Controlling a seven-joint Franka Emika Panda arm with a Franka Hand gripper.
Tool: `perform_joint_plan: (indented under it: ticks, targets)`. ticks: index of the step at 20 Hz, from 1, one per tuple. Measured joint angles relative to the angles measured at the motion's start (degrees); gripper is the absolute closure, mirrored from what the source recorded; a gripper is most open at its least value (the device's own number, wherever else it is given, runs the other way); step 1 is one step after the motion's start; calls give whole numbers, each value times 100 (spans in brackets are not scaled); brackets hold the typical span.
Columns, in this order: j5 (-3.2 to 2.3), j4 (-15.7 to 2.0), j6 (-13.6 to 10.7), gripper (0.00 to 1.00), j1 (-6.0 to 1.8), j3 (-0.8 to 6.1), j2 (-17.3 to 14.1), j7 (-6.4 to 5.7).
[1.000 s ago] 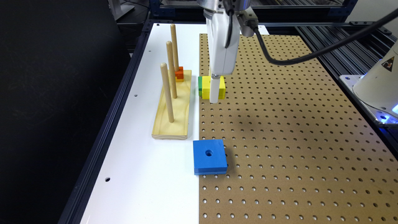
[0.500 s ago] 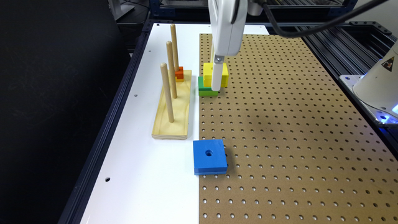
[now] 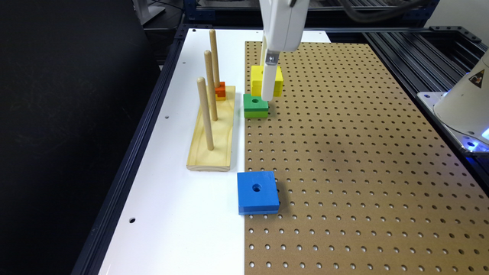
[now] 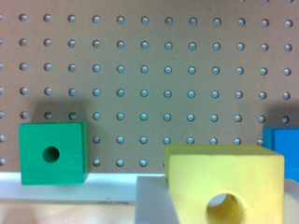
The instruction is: Pick up yellow block.
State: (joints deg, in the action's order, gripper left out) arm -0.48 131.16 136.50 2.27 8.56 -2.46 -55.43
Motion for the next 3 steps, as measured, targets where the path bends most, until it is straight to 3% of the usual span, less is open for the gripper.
perform_joint_plan:
  ticks: [3]
  targets:
    - [0,1,-3,100,0,2,4,0]
